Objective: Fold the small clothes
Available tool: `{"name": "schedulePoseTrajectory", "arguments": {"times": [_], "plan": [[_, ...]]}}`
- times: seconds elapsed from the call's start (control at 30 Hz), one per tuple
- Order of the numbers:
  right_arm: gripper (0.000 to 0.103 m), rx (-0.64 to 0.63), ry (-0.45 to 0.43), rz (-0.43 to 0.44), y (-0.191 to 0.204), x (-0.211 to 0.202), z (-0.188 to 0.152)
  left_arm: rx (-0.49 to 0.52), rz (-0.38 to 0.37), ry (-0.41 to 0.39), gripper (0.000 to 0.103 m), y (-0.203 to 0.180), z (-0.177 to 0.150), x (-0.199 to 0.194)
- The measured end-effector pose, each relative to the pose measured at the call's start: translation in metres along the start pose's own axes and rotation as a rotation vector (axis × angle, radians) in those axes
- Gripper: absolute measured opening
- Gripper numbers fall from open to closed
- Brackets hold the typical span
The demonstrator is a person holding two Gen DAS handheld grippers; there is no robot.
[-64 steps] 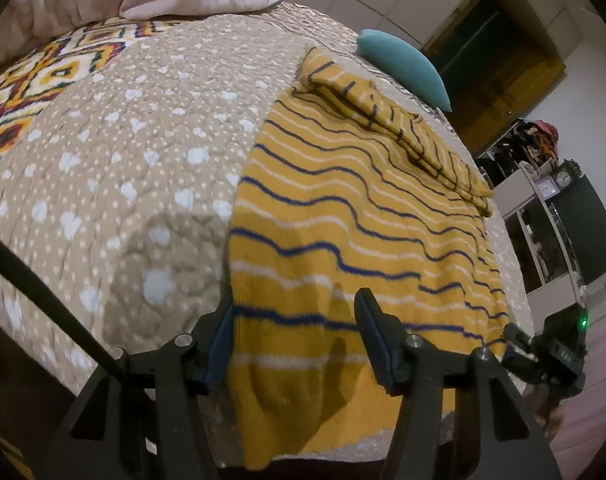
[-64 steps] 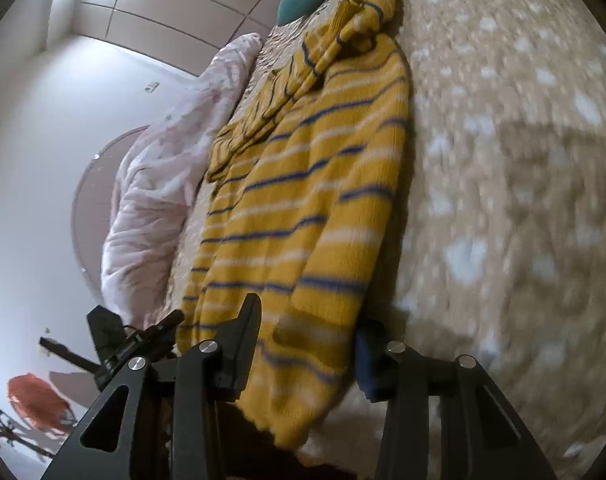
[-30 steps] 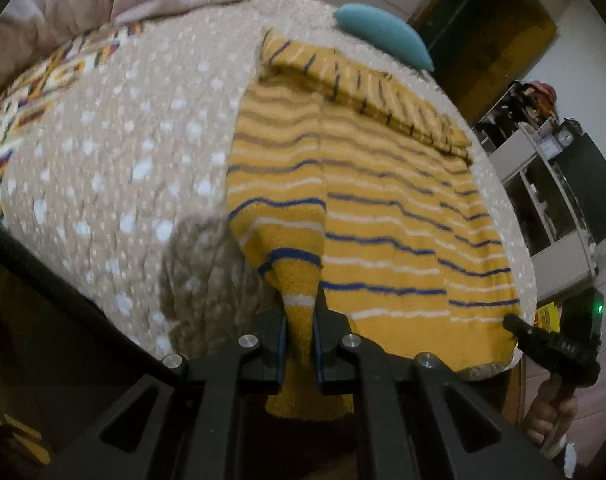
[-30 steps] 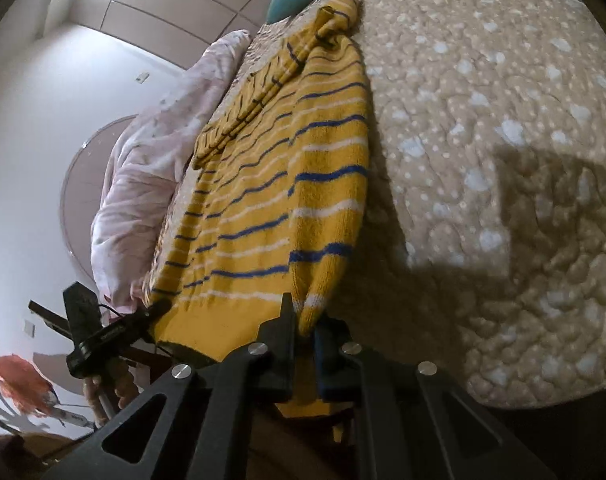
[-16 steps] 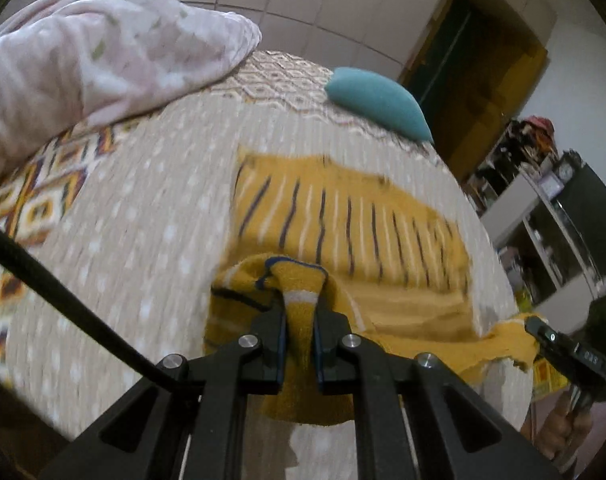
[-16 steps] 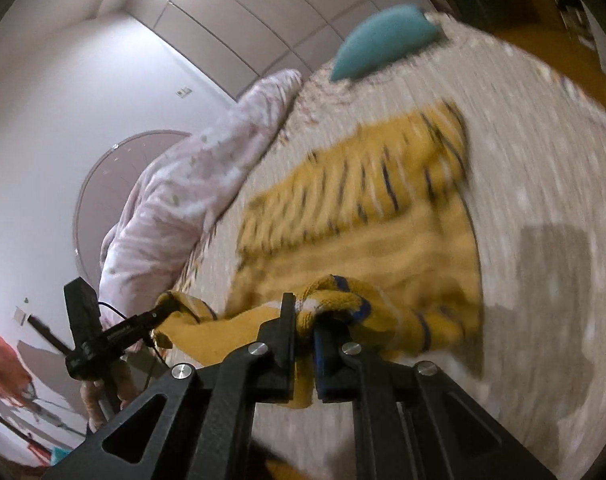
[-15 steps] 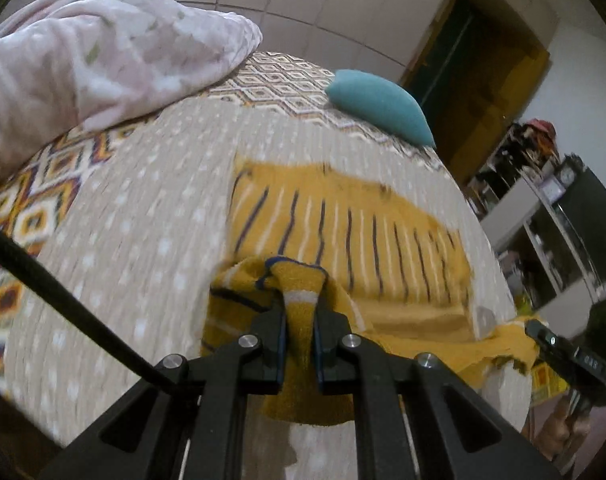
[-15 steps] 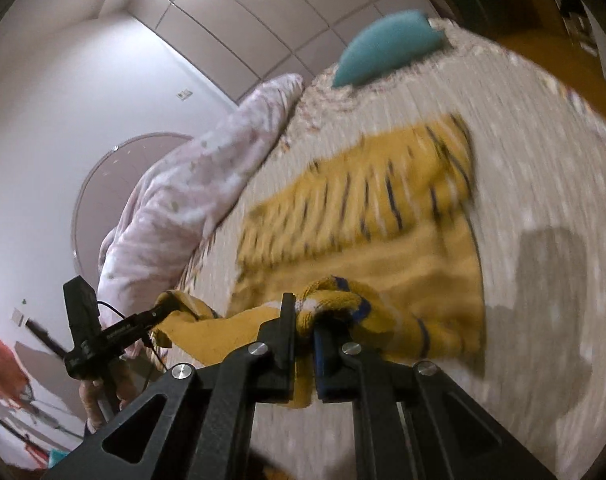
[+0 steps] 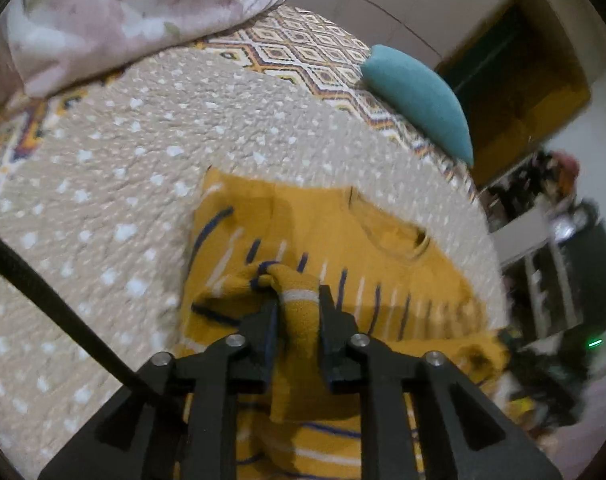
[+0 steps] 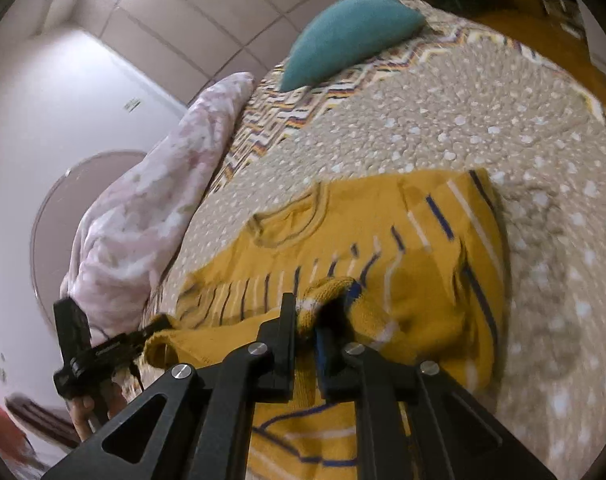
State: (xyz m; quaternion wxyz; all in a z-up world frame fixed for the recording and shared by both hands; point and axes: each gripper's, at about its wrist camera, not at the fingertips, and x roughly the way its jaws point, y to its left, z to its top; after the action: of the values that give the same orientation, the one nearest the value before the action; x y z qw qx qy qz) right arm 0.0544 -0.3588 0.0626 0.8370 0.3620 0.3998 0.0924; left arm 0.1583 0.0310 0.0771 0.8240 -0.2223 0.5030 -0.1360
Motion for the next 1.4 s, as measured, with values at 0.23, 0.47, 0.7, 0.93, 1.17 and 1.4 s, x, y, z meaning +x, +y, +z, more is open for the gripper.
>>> {"name": "schedulePoseTrajectory", "arguments": {"times": [0.23, 0.47, 0.7, 0.93, 1.17, 1.4], "plan": [[0.06, 0.124, -0.057, -0.119, -0.033, 0.034, 0.049, -0.1, -0.036, -0.074, 0.055, 0.019, 0.038, -0.003], [0.06, 0.049, -0.065, -0.134, -0.025, 0.011, 0.048, 0.004, 0.023, -0.045, 0.062, 0.036, 0.015, -0.021], [0.06, -0.161, 0.055, -0.041, 0.046, 0.016, 0.008, 0.127, 0.098, -0.009, 0.064, 0.056, -0.045, -0.027], [0.06, -0.3, 0.197, 0.025, 0.132, 0.08, -0.032, 0.219, 0.114, 0.062, 0.01, 0.06, -0.072, -0.022], [0.06, -0.255, 0.307, -0.024, 0.178, 0.177, -0.045, 0.235, 0.108, 0.021, 0.01, 0.064, -0.086, -0.026], [0.007, -0.295, 0.34, -0.319, 0.196, 0.243, -0.047, 0.243, 0.087, -0.009, 0.01, 0.069, -0.097, -0.025]]}}
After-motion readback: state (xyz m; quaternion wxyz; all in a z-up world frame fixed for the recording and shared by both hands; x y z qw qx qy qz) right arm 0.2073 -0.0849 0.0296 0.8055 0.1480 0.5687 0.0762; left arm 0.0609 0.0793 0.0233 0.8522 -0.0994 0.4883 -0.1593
